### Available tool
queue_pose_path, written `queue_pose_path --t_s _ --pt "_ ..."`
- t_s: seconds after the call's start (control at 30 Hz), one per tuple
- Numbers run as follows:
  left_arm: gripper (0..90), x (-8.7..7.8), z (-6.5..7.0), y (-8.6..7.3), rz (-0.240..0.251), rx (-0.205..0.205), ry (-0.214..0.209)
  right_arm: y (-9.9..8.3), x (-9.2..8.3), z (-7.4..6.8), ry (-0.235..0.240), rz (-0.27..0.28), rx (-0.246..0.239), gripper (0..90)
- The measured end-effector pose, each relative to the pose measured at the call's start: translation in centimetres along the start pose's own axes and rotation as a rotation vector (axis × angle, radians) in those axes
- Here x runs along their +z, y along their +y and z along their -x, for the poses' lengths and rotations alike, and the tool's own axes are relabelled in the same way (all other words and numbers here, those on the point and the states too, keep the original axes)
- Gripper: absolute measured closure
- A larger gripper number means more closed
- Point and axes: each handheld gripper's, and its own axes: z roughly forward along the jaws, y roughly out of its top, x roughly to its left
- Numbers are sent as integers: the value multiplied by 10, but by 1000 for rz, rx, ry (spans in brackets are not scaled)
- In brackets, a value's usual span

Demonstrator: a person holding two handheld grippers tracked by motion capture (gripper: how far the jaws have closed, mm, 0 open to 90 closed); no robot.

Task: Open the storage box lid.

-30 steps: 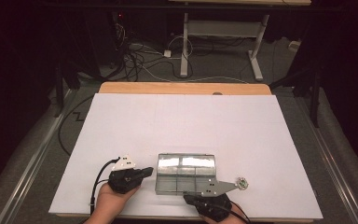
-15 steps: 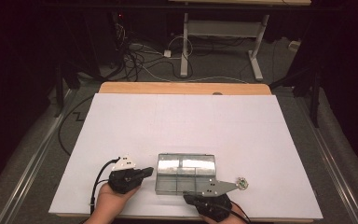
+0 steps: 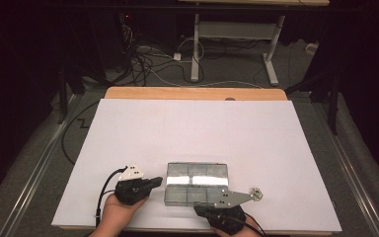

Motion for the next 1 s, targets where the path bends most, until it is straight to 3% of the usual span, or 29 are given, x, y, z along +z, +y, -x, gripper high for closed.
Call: queue_pose_path --t_s 0.57,1.0 --pt "877 -1 1 -1 -1 1 -3 8 -6 -2 5 40 -5 900" --pt "877 -10 11 -5 24 5 -45 19 -9 0 8 68 -19 900"
